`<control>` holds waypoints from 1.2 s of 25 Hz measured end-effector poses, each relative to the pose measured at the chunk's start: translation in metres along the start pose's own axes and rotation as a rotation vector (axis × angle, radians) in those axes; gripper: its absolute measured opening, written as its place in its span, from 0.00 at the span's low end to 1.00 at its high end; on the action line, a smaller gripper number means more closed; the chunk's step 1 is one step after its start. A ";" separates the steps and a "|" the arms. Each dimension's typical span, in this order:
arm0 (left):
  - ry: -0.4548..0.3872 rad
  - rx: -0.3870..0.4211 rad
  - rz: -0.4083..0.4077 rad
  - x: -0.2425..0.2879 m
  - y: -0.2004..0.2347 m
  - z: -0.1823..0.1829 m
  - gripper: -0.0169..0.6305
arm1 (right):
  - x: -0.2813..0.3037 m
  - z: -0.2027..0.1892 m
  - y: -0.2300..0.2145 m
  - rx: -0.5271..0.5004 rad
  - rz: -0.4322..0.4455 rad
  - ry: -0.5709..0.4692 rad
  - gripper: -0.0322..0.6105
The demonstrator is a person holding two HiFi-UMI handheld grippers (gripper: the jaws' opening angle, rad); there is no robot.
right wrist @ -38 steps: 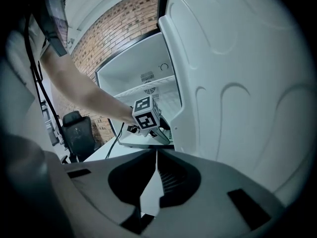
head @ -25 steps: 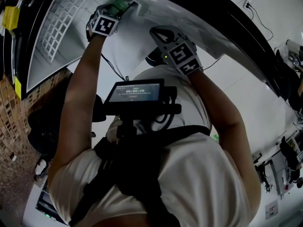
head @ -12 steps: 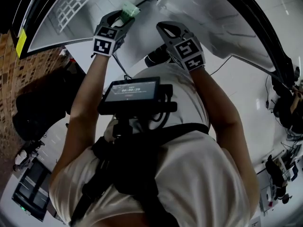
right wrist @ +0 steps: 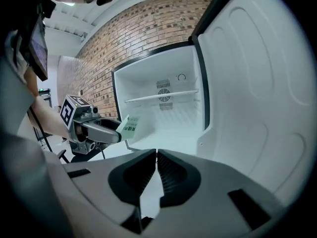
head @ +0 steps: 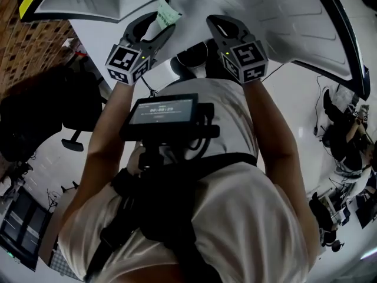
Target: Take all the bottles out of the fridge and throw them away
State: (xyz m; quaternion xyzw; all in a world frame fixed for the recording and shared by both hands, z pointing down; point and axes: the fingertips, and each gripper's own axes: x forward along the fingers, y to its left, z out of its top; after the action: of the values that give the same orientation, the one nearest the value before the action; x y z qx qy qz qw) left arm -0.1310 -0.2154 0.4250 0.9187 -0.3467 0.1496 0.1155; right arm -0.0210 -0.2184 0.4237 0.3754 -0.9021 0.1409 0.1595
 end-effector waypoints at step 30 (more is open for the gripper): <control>0.010 -0.169 0.275 -0.022 -0.183 -0.057 0.41 | -0.097 -0.064 0.051 -0.025 0.532 -0.028 0.07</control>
State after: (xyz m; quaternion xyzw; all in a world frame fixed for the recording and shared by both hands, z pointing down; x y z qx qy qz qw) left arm -0.0350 -0.0500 0.4498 0.8487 -0.4802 0.1388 0.1726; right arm 0.0189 -0.0989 0.4367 0.1250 -0.9729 0.1613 0.1088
